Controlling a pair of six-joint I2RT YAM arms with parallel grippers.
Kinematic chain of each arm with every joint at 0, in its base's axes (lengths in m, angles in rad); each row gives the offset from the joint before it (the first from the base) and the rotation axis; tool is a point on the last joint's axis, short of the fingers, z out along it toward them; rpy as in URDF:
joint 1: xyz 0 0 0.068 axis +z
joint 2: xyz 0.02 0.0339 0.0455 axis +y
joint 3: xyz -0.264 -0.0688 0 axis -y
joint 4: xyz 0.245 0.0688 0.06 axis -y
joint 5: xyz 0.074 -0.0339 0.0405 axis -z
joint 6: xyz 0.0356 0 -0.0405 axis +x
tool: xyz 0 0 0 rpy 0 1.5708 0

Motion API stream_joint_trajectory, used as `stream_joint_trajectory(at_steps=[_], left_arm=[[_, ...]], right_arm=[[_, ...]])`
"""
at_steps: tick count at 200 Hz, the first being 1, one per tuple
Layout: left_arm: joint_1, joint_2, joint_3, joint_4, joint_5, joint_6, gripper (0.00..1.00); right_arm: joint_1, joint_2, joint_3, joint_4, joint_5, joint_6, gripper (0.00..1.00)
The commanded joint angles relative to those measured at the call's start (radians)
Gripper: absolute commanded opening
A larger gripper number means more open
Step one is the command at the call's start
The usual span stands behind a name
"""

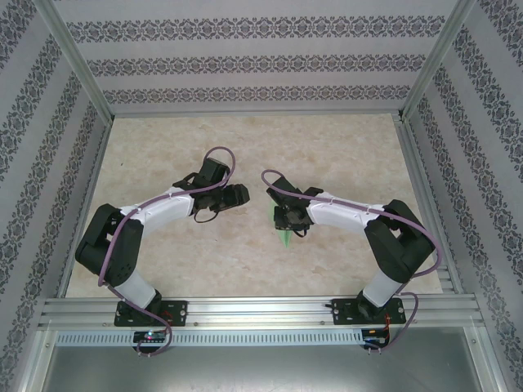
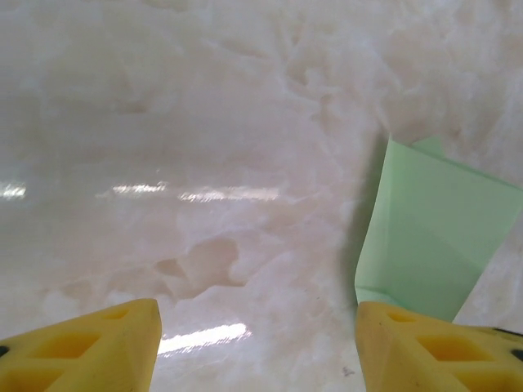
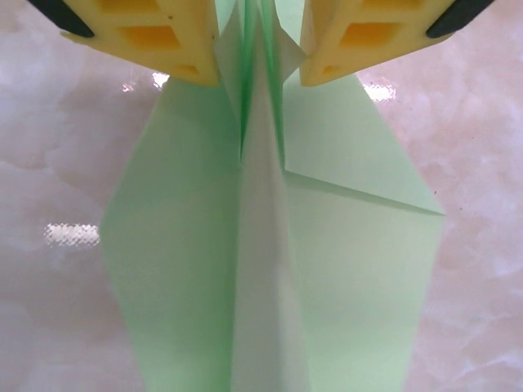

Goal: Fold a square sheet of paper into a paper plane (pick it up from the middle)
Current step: Move the paper plane to the center of the table.

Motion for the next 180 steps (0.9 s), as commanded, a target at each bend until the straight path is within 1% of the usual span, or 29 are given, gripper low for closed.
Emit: stream_joint_trajectory(at_steps=[1,58,96,180], left_arm=[[0.009,-0.011,-0.013,-0.039,-0.021,0.011,0.65],[0.009,0.003,-0.015,-0.039,-0.014,0.014,0.65],[0.011,0.018,-0.014,-0.033,-0.001,0.016,0.65],[0.01,0.04,-0.01,-0.032,0.01,0.019,0.65]], right_arm=[[0.002,0.032,0.037,-0.014,0.026,-0.016,0.33],[0.0,0.062,0.054,0.004,0.026,-0.017,0.31],[-0.003,0.063,0.075,0.006,0.052,-0.022,0.3],[-0.011,0.067,0.088,-0.006,0.064,-0.02,0.15]])
